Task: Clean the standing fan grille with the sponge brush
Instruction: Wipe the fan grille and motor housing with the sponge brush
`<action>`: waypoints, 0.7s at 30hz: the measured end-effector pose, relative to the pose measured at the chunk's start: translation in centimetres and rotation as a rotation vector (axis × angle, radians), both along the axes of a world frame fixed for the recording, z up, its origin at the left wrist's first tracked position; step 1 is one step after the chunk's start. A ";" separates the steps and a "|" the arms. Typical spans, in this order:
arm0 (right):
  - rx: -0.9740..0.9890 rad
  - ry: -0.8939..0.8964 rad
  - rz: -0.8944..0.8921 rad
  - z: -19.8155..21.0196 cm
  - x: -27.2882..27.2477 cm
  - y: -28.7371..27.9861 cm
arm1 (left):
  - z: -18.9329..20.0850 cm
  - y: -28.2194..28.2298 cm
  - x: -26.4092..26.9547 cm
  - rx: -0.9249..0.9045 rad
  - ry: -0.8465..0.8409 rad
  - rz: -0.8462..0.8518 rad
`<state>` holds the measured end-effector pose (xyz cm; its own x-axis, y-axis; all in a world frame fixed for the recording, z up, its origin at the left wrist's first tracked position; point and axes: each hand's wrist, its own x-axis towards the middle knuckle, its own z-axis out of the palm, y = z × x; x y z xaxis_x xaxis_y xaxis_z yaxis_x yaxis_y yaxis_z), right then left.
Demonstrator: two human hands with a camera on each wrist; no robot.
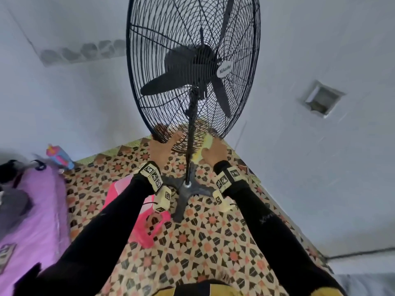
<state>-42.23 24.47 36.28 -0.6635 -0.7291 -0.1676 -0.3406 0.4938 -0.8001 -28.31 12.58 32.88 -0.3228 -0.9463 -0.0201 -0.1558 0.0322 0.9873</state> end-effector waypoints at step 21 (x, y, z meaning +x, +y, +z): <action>-0.344 0.345 0.120 -1.5 -1.0 -0.9 | 1.7 1.3 0.2 0.043 0.019 0.032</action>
